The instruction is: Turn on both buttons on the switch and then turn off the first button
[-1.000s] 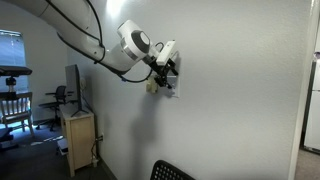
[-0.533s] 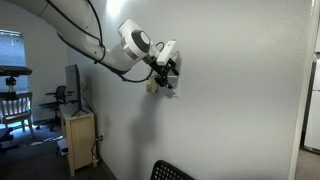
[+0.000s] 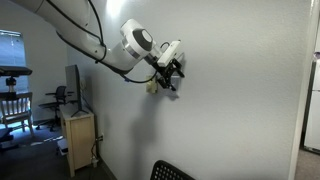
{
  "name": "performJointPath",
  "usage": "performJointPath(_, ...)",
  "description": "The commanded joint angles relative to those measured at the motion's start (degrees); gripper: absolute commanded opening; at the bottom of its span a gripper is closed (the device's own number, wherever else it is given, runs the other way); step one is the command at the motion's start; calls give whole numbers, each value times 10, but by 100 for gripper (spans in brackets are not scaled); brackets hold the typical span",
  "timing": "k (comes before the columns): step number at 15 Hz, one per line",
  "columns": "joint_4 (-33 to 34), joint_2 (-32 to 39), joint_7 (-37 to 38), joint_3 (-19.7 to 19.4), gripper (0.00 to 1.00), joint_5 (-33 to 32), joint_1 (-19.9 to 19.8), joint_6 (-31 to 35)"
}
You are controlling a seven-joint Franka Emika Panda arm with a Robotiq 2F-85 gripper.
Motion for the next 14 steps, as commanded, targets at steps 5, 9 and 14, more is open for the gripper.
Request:
performJointPath(5,-43,-21,31,11,100,4,0,-52)
performJointPath(9,-24,-9,15,22,100,6,3,-49)
performJointPath(14,-2,4,-4,30,100,8,4,-45)
